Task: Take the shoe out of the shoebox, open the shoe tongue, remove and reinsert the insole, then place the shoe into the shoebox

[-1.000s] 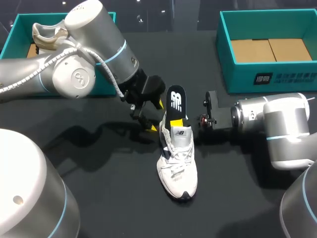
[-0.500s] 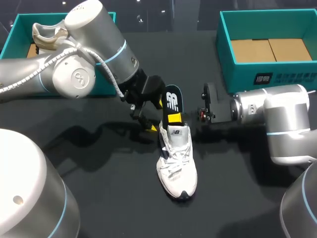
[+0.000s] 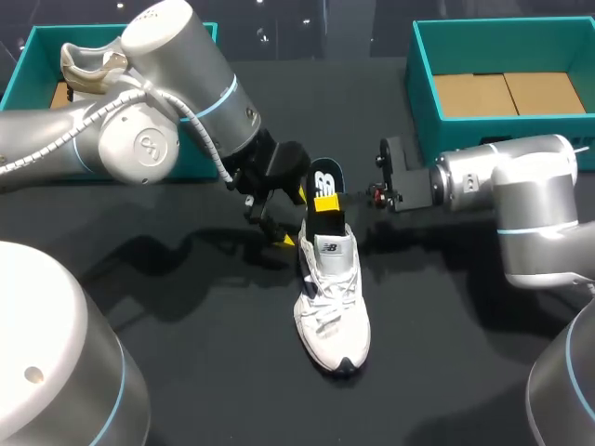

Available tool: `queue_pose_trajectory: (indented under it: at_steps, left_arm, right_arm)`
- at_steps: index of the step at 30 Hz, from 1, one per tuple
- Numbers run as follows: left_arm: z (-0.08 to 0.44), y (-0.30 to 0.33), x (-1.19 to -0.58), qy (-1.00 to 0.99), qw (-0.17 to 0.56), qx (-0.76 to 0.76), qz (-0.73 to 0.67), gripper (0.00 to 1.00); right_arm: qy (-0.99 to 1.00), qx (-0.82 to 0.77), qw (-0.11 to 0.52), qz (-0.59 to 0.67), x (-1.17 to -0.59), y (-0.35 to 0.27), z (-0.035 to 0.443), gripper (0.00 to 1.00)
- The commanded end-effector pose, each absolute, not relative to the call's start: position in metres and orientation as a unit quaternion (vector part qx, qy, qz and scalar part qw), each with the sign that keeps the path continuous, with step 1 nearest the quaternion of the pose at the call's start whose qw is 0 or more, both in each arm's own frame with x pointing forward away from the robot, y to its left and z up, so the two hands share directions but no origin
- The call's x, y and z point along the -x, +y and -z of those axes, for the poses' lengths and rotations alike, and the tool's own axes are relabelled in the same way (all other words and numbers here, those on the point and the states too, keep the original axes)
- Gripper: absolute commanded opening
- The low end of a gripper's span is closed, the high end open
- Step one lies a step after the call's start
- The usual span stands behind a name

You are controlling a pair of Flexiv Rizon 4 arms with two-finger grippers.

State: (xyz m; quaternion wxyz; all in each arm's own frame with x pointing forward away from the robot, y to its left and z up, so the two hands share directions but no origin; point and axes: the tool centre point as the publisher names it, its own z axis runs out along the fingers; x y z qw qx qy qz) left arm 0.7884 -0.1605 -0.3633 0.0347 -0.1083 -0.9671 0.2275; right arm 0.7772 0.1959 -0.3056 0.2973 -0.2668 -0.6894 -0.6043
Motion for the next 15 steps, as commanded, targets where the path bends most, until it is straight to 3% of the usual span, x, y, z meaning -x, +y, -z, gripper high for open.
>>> queue_pose_trajectory:
  at_steps: [1, 15]
  left_arm:
    - [0.363, -0.159, -0.788, -0.967, 0.034, 0.109, -0.227, 1.00]
    - [0.363, -0.159, -0.788, -0.967, 0.034, 0.109, -0.227, 1.00]
  right_arm:
    - [-0.685, 0.271, 0.307, 0.602, -0.774, 0.197, 0.317, 0.00]
    - [-0.659, 0.320, 0.344, 0.588, -0.738, 0.189, 0.351, 0.00]
